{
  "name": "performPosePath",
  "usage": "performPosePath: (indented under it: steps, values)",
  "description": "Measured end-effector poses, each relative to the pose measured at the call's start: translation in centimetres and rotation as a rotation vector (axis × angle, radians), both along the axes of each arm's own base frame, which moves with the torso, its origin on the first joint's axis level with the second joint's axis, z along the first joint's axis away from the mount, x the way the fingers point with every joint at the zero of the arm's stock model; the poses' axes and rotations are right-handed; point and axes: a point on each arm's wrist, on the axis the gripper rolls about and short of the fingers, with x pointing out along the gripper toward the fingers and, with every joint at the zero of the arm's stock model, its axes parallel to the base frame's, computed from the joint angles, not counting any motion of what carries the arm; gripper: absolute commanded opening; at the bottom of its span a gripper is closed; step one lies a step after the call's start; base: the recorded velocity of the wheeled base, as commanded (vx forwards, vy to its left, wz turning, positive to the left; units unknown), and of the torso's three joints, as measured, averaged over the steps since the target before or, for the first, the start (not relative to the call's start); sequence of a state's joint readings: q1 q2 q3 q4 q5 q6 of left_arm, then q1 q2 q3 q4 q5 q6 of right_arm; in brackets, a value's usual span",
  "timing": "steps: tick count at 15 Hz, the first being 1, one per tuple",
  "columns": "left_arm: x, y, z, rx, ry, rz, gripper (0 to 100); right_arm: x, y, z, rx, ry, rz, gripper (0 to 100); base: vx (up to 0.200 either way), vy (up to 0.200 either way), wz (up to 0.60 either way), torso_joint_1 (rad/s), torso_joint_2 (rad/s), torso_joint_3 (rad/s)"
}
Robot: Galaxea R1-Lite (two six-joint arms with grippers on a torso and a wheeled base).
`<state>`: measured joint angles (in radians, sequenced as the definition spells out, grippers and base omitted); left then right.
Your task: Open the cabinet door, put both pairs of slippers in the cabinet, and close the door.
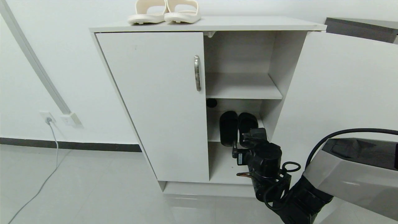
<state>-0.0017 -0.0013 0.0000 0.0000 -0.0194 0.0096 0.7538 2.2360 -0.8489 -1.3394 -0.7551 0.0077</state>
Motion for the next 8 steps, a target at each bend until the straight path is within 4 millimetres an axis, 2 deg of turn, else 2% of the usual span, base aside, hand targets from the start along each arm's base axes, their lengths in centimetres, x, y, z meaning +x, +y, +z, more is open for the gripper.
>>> performPosePath:
  steps: [2,8]
  values:
    - [0.00,0.00,0.00,0.000,0.000,0.000,0,0.02,-0.12,-0.04,-0.004,0.002,-0.002,100,0.000,0.000,0.00,0.002,0.00,0.142]
    - [0.00,0.00,0.00,-0.002,0.000,0.001,0,-0.04,-0.24,-0.16,-0.007,0.006,0.002,100,0.000,0.000,0.00,0.000,0.00,0.000]
